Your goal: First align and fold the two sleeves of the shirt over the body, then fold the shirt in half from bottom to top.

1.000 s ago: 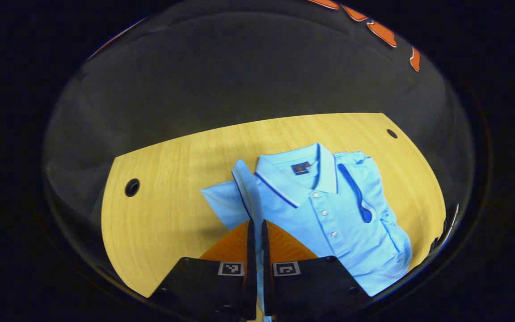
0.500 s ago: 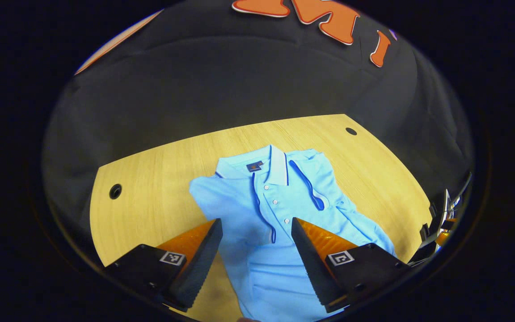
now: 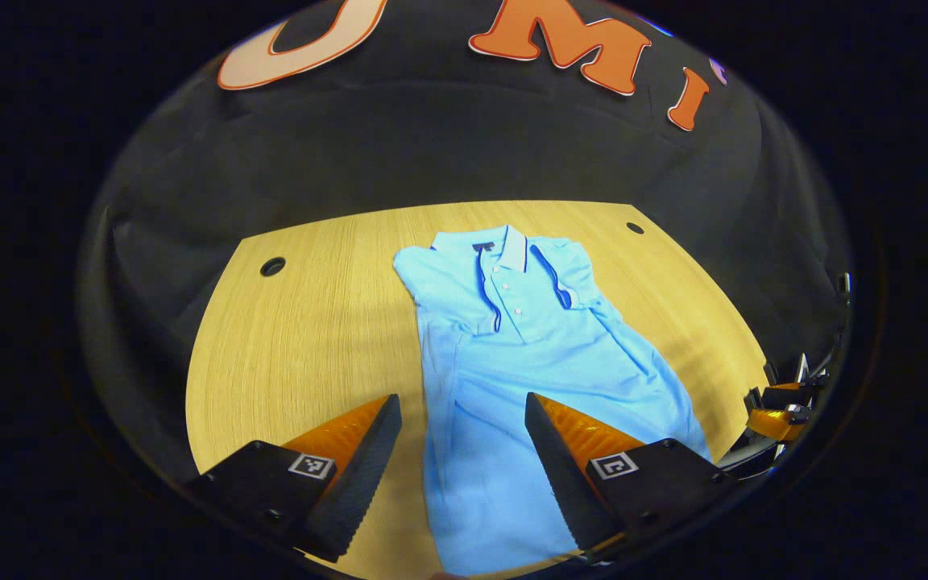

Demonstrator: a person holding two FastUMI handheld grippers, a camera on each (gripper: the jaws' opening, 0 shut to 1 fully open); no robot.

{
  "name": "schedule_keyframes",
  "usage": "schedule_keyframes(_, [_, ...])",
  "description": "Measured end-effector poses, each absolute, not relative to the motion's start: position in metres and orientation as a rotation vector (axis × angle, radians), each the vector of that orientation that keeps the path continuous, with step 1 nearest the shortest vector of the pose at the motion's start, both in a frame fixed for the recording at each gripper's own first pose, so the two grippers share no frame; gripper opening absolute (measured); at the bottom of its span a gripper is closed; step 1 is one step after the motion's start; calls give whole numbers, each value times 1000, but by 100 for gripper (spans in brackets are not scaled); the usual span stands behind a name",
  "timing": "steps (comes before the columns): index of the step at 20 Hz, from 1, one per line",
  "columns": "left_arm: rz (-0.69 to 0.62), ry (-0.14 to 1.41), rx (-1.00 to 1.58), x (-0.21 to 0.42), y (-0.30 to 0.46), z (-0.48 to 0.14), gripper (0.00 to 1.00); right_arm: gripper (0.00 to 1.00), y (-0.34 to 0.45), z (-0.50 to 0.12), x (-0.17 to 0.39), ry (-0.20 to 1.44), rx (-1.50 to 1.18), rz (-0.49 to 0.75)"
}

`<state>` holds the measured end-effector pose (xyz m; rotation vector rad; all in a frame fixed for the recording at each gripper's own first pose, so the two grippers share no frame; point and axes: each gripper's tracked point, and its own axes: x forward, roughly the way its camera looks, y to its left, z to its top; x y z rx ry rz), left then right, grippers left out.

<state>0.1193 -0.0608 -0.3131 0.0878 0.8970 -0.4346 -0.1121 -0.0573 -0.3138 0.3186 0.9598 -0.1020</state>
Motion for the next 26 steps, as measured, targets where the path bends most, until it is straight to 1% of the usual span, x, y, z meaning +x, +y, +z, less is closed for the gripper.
schedule_keyframes(5, [-386, 987, 78, 44, -29, -347, 100, 99, -38, -350, -138, 1038, 299, -36])
schedule_keyframes(12, [-322, 1145, 52, -40, 0, -403, 100, 99, -22, -386, -167, 1120, 268, 4])
schedule_keyframes(17, [-279, 1193, 107, -66, 11, -430, 100, 97, -16, -403, -174, 1158, 248, 2])
schedule_keyframes(18, [-250, 1210, 115, -73, 16, -437, 100, 95, -15, -405, -170, 1136, 240, 6])
schedule_keyframes(19, [-254, 1172, 116, -70, 15, -434, 100, 92, -12, -404, -172, 1145, 244, 11])
schedule_keyframes(20, [-253, 1182, 125, -75, 13, -435, 100, 86, -18, -407, -171, 1138, 208, -18])
schedule_keyframes(21, [-255, 1159, 121, -73, 13, -434, 99, 76, -24, -408, -172, 1138, 175, -42])
schedule_keyframes(22, [-247, 1162, 118, -73, 13, -435, 99, 70, -19, -407, -170, 1140, 179, -41])
schedule_keyframes(23, [-249, 1155, 118, -71, 11, -435, 99, 52, -19, -406, -167, 1139, 185, -50])
schedule_keyframes(24, [-254, 1160, 115, -71, 7, -435, 100, 37, -19, -408, -163, 1137, 202, -65])
schedule_keyframes(25, [-270, 1157, 115, -70, 1, -435, 92, 15, -18, -407, -161, 1145, 232, -83])
schedule_keyframes(26, [-292, 1153, 110, -68, -8, -433, 64, 12, -15, -408, -158, 1152, 265, -86])
